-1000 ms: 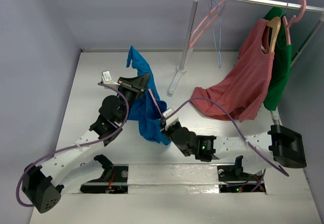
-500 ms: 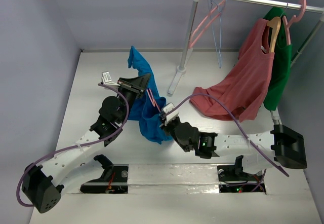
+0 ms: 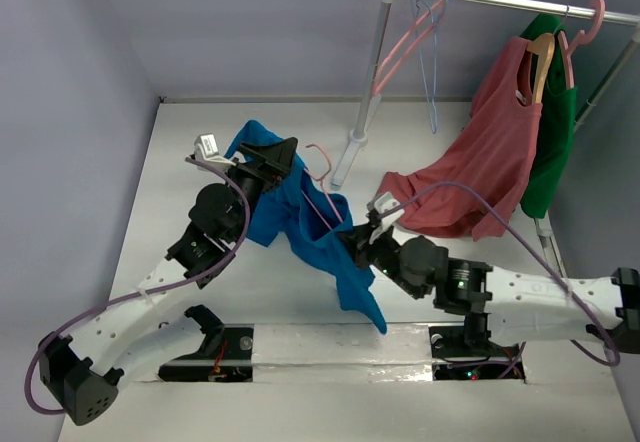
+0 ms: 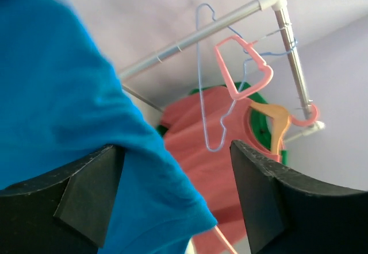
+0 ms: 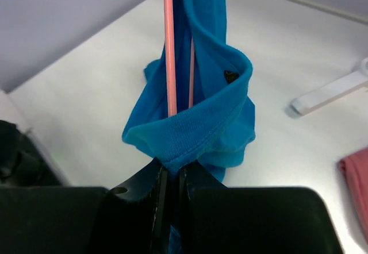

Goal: Place the t-shirt on the hanger

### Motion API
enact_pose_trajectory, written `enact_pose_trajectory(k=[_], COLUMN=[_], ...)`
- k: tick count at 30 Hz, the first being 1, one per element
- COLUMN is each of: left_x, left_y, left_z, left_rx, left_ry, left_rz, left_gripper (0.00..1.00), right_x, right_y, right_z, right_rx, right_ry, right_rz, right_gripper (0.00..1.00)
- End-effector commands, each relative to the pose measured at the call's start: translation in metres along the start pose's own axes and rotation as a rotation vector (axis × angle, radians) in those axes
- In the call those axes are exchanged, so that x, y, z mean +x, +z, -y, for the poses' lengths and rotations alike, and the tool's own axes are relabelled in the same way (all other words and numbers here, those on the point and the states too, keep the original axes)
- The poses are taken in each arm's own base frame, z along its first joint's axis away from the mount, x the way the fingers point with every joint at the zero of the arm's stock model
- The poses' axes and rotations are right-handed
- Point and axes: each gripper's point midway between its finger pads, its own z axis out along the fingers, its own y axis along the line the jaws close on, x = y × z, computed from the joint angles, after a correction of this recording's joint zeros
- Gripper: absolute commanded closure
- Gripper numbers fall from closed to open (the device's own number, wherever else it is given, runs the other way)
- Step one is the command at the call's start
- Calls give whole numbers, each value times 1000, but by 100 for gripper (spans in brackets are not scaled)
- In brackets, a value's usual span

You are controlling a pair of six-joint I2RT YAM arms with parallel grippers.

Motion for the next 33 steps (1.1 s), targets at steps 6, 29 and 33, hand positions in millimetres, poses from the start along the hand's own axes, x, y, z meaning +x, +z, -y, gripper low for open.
enact_pose_trajectory(k=[6, 29, 33], left_x=[-39, -28, -22], left_y=[-7, -37, -35], left_z=[13, -7, -29], left_rx=[-35, 55, 22], left_ry=[192, 481, 506], left_rz=[75, 27, 47], left_gripper=[25, 28, 31], right_x=[11, -88, -97], right_y=[-44, -118, -127], right_z=[14, 33, 38], right_rx=[-55, -129, -134], right_ry=[157, 220, 235], right_rz=[-37, -5, 26], right_gripper=[100, 100, 100])
